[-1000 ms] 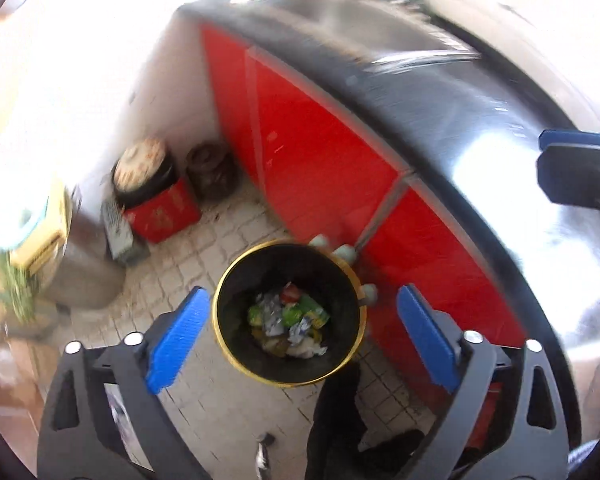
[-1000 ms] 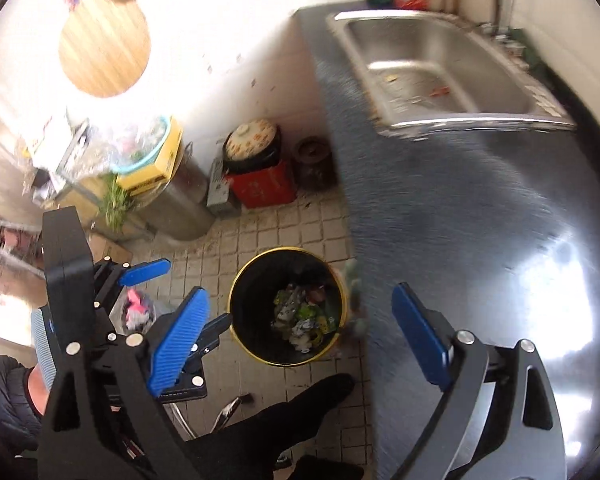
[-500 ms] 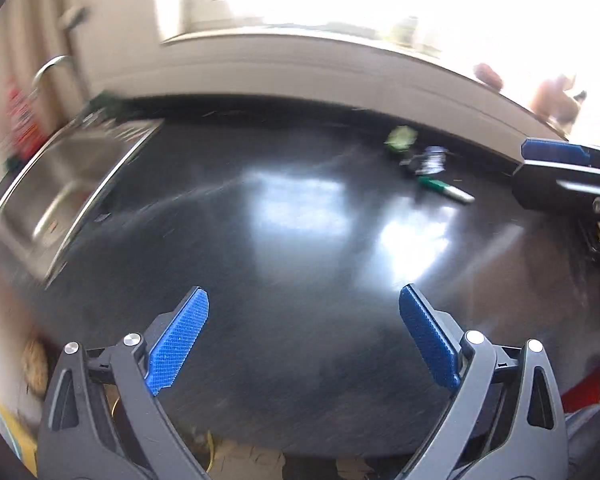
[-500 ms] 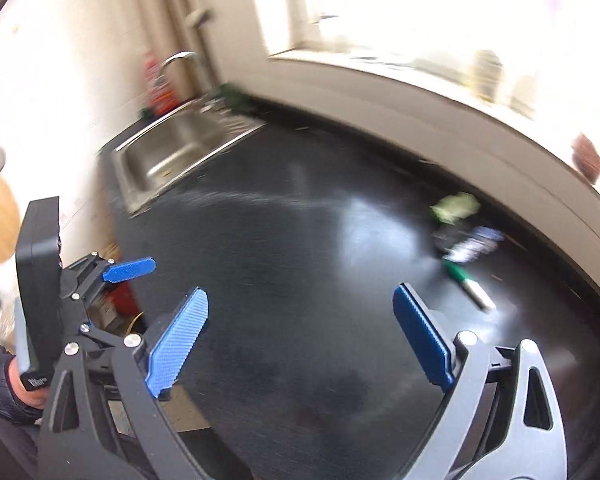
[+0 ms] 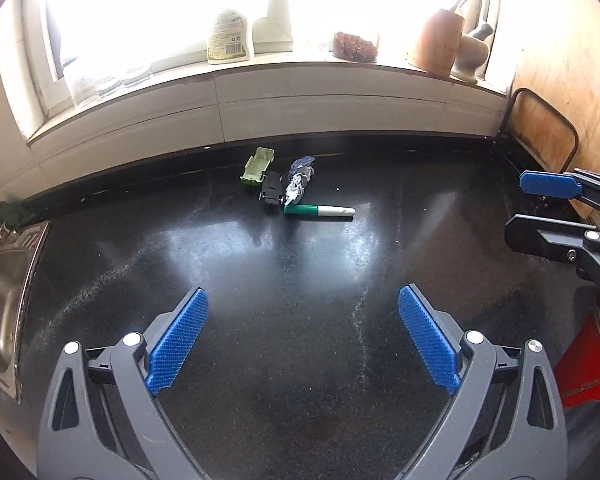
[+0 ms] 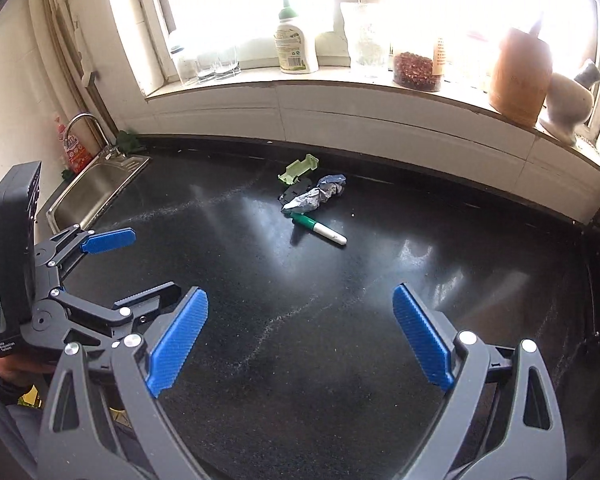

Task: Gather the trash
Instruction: 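Return both tools to the countertop, then grasp the green toy car shell with the left tool while the right tool grasps the green marker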

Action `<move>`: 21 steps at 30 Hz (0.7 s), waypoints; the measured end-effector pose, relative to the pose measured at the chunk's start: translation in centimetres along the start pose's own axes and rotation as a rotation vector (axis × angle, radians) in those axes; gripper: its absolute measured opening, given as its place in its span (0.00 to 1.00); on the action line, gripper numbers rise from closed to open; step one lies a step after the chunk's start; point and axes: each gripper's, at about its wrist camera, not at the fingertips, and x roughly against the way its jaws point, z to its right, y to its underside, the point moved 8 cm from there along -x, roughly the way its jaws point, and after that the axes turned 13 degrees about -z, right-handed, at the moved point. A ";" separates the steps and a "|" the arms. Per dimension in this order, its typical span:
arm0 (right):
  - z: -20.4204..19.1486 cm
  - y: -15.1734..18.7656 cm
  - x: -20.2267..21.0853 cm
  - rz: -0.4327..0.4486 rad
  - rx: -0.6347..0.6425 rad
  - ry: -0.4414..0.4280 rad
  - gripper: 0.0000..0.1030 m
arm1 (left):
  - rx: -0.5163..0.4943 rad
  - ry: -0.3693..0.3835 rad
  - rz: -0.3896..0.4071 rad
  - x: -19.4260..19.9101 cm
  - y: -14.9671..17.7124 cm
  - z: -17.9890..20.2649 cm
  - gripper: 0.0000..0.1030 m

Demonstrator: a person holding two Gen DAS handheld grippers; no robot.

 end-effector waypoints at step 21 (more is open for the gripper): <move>2.5 -5.6 -11.0 -0.142 0.090 -0.015 0.82 | 0.038 -0.006 -0.097 -11.6 -11.6 -6.0 0.91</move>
